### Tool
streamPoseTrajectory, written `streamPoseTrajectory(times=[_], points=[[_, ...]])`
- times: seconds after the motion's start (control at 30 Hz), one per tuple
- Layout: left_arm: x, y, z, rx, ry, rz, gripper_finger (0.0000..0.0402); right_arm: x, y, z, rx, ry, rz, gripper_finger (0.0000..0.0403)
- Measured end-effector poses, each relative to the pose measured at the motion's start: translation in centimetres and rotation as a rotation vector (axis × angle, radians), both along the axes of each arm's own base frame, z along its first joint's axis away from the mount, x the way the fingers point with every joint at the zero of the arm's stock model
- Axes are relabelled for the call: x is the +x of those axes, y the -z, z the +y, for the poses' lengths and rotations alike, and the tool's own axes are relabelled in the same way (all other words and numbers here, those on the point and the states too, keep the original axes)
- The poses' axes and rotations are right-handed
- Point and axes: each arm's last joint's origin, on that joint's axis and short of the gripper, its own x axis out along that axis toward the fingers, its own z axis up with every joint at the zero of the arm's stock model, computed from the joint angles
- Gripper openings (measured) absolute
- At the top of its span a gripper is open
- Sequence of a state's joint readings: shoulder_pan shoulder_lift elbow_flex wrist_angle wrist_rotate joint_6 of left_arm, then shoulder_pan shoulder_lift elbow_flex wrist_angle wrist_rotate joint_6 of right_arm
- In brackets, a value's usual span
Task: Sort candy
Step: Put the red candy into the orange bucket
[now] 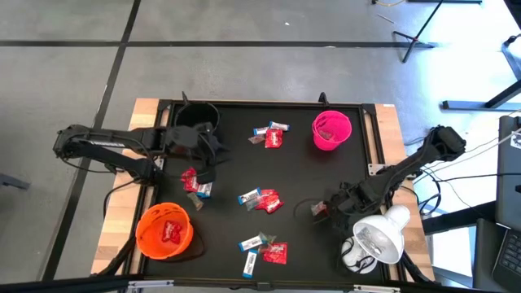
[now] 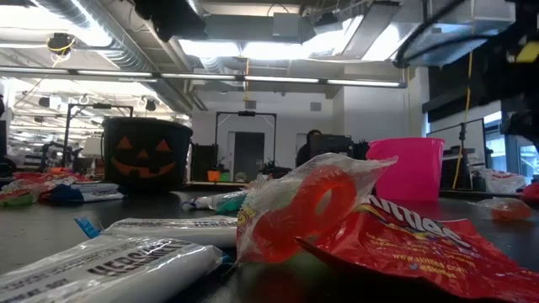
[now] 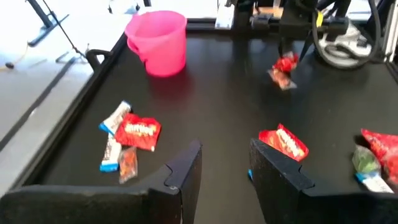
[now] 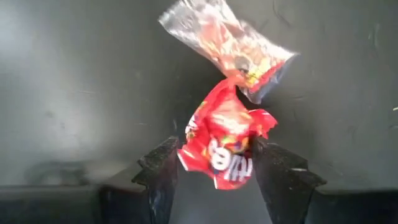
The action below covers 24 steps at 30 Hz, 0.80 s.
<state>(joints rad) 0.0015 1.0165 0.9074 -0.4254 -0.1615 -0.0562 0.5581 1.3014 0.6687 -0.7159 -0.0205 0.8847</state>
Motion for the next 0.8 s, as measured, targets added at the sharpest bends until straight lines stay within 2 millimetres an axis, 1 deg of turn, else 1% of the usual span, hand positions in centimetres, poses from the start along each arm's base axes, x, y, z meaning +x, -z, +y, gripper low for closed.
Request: streamPoseTrajectory(times=[0.1,0.2,0.3,0.47,0.5,0.57,0.63,0.7,0.8], points=[[0.0,0.2,-0.1,-0.014,0.003,0.001,0.0124,-0.4,0.7,-0.3,-0.013,0.008,0.022,0.0194],[0.1,0.1,-0.2,-0.022,0.017,-0.007,0.0124,-0.5,0.8,-0.4,-0.022,0.003,0.018,0.0171],[0.1,0.0,-0.3,-0.022,0.019,-0.021,0.0124,-0.5,0.8,-0.4,-0.032,-0.014,0.008,0.0128],[0.1,0.0,-0.3,-0.021,0.018,-0.021,0.0124,-0.4,0.8,-0.5,-0.055,-0.013,-0.007,0.0033],[0.1,0.0,-0.3,-0.021,0.018,-0.021,0.0124,-0.4,0.7,-0.5,-0.059,-0.012,-0.011,0.0019],[0.1,0.0,-0.3,-0.022,0.018,-0.021,0.0124,-0.3,0.6,-0.5,-0.070,-0.009,-0.021,0.0014],[0.1,0.0,-0.3,-0.022,0.018,-0.021,0.0124,-0.1,0.3,-0.4,-0.086,-0.005,-0.044,0.0028],[0.1,0.0,-0.3,-0.023,0.018,-0.022,0.0124,0.3,-0.3,-0.3,-0.091,-0.005,-0.077,0.0041],[0.2,-0.2,-0.3,-0.023,0.018,-0.037,0.0124,0.7,-1.6,-0.1,-0.092,-0.015,-0.130,0.0040]])
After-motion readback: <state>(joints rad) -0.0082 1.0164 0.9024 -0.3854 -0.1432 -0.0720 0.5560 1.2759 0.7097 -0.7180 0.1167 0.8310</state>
